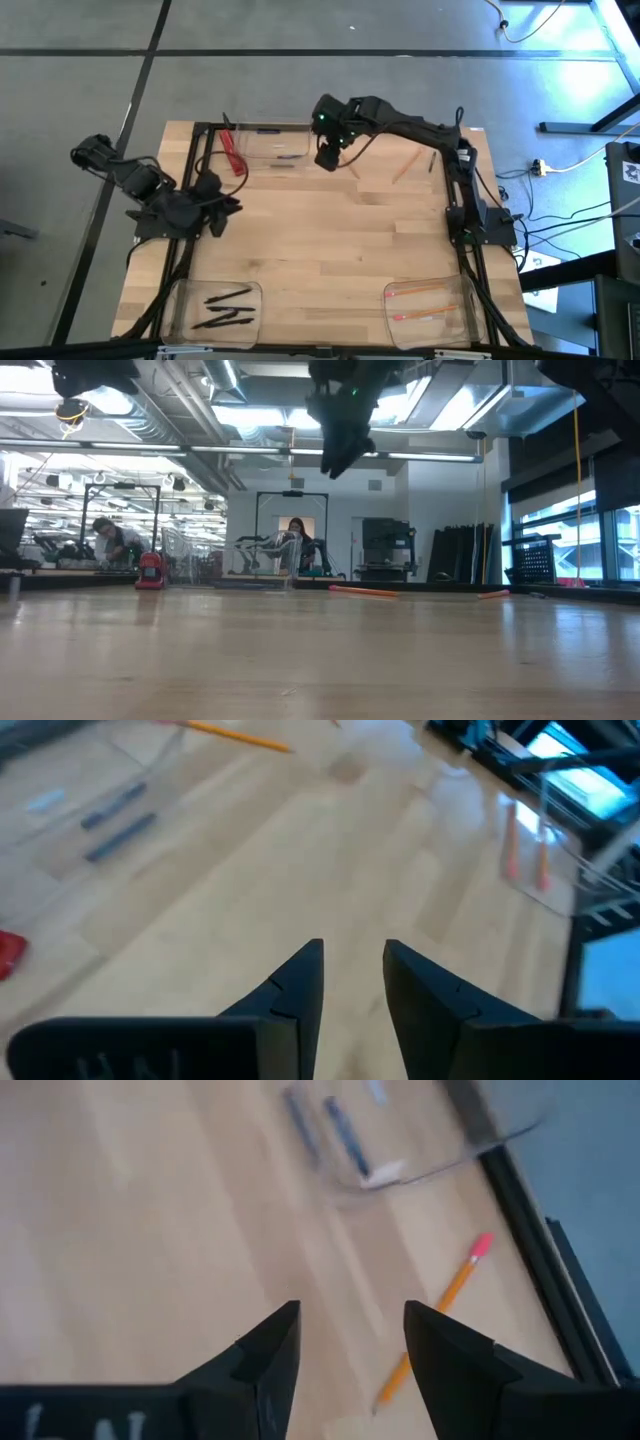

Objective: Sort crayons/erasers/pens/pencils in bins
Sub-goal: Put the yellow pencil into the bottom right transparent bin

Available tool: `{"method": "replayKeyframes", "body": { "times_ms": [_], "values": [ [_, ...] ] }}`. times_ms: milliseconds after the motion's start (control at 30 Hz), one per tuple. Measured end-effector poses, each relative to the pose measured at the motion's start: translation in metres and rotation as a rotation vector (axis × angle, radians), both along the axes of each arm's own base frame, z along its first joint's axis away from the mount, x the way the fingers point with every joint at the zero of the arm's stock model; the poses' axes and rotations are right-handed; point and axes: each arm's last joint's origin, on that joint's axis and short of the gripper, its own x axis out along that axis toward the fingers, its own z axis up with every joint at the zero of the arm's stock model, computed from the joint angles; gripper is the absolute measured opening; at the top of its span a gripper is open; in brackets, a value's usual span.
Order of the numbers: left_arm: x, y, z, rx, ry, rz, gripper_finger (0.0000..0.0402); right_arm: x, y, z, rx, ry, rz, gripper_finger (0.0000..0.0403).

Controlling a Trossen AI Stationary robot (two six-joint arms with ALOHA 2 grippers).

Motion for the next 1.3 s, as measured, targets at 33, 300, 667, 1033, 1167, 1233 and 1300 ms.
{"method": "replayKeyframes", "body": {
  "times_ms": [33,300,667,1033,1167,1233,1300],
  "values": [
    [0.001,0.002,0.000,0.014,0.004,0.006,0.0097,0.001,-0.007,-0.003,0.005,-0.027,-0.041,0.0180],
    [0.005,0.013,0.000,0.021,0.006,0.089,0.0097,-0.015,-0.075,-0.048,0.100,-0.071,-0.292,0.0180],
    [0.011,0.021,0.003,0.049,-0.017,0.125,0.0097,-0.024,-0.123,-0.108,0.126,-0.163,-0.373,0.0180],
    [0.014,0.024,0.005,0.036,-0.049,0.154,0.0097,-0.014,-0.131,-0.151,0.073,-0.074,-0.331,0.0180],
    [0.014,0.024,0.005,0.036,-0.049,0.154,0.0097,-0.012,-0.132,-0.161,0.099,-0.065,-0.326,0.0180],
    [0.014,0.024,0.005,0.036,-0.049,0.154,0.0097,-0.011,-0.132,-0.167,0.107,-0.052,-0.324,0.0180],
    [0.014,0.024,0.005,0.036,-0.049,0.154,0.0097,-0.010,-0.132,-0.173,0.113,-0.040,-0.324,0.0180]
  ]
}}
